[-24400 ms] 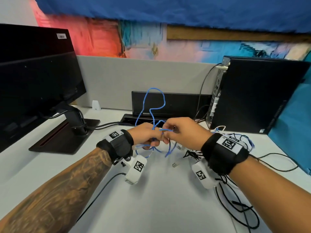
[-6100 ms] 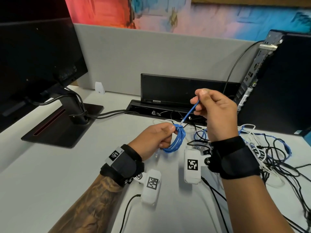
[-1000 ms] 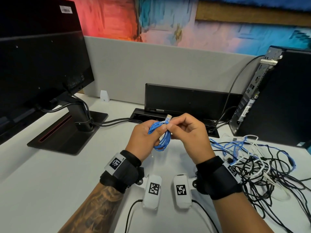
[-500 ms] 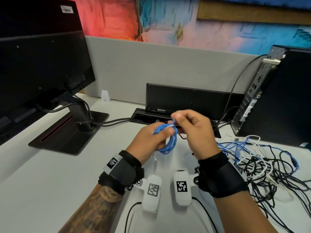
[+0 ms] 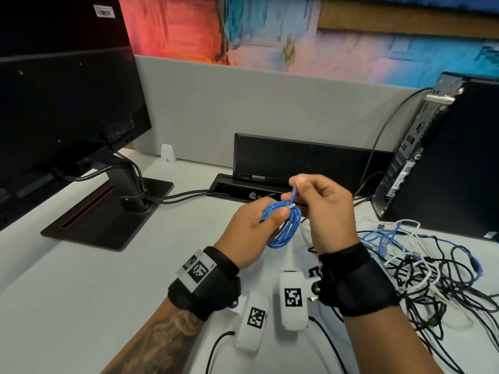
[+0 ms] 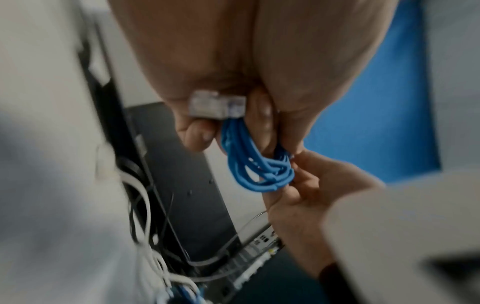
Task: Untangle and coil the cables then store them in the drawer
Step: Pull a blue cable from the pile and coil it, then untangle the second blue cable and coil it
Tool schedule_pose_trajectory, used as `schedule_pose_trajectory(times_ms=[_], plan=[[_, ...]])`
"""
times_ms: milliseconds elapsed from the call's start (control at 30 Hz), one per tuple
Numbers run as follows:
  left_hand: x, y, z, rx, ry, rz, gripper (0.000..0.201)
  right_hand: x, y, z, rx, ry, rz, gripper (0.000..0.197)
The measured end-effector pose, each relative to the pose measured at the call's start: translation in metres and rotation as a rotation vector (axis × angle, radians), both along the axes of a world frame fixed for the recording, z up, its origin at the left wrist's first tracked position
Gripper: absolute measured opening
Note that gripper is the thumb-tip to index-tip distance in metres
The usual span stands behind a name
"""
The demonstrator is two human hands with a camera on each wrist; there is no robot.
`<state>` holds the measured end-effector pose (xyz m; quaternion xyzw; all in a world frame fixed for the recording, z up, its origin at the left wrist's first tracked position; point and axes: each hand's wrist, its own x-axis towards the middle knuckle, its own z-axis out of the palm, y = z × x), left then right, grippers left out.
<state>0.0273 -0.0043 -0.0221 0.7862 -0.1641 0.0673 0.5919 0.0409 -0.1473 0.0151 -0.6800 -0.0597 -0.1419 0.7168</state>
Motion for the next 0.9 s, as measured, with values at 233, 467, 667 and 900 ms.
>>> schedule_pose_trajectory(times_ms=[233,467,667,900], plan=[[-0.003,-0.002,-0.004,0.231,-0.186,0.096,0.026,0.011,-0.003,-0.007,0.402,0.344,0.131,0.016],[0.0,-0.005,0.007,-0.212,0.001,0.034,0.012,0.015,-0.009,-0.002,0.431,0.216,0.085,0.017],[0.026,0.031,0.018,-0.354,0.197,0.074,0.017,0.01,0.001,0.006,0.116,0.17,0.184,0.014],[0.053,0.116,0.01,0.4,0.456,0.378,0.02,0.018,-0.09,0.038,-0.771,0.077,0.039,0.019]])
